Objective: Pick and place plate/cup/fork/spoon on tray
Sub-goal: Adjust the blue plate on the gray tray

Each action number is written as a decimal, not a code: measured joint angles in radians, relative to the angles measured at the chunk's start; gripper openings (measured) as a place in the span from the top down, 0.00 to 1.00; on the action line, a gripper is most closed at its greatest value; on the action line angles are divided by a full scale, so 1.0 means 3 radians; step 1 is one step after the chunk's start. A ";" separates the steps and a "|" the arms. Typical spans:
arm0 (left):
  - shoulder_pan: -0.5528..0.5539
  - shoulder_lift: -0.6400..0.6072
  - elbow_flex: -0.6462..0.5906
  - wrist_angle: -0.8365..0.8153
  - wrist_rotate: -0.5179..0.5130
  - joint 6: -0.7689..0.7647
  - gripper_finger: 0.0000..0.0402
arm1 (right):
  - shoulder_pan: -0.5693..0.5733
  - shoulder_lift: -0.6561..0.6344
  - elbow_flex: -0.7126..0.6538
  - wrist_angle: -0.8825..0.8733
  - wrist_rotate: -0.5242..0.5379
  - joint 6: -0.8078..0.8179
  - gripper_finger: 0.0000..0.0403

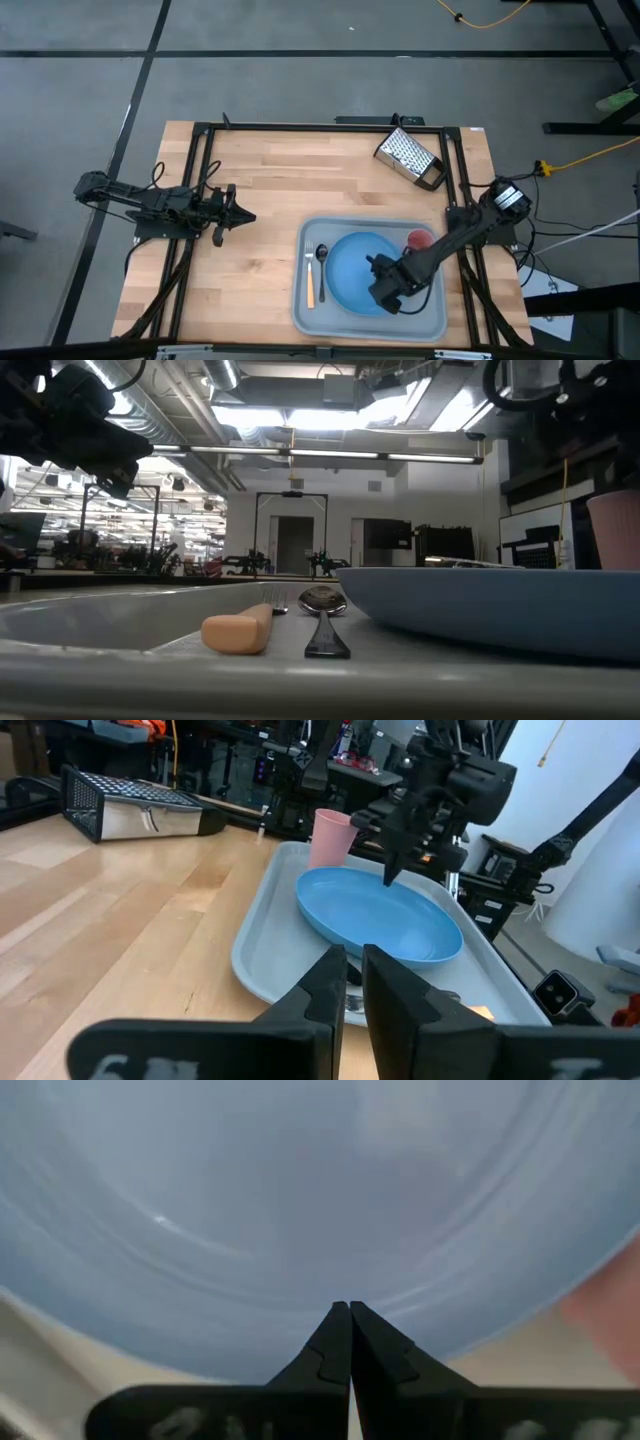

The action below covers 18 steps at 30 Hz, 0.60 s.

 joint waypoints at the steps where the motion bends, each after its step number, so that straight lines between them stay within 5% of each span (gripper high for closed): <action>1: 0.0000 0.0000 0.0000 0.0000 0.0000 0.0000 0.92 | 0.0014 0.0017 0.0028 -0.0005 -0.0001 0.0029 1.00; 18: 0.0000 0.0000 0.0000 0.0000 0.0000 0.0000 0.92 | 0.0195 0.0213 0.0080 0.0012 -0.0037 0.0756 1.00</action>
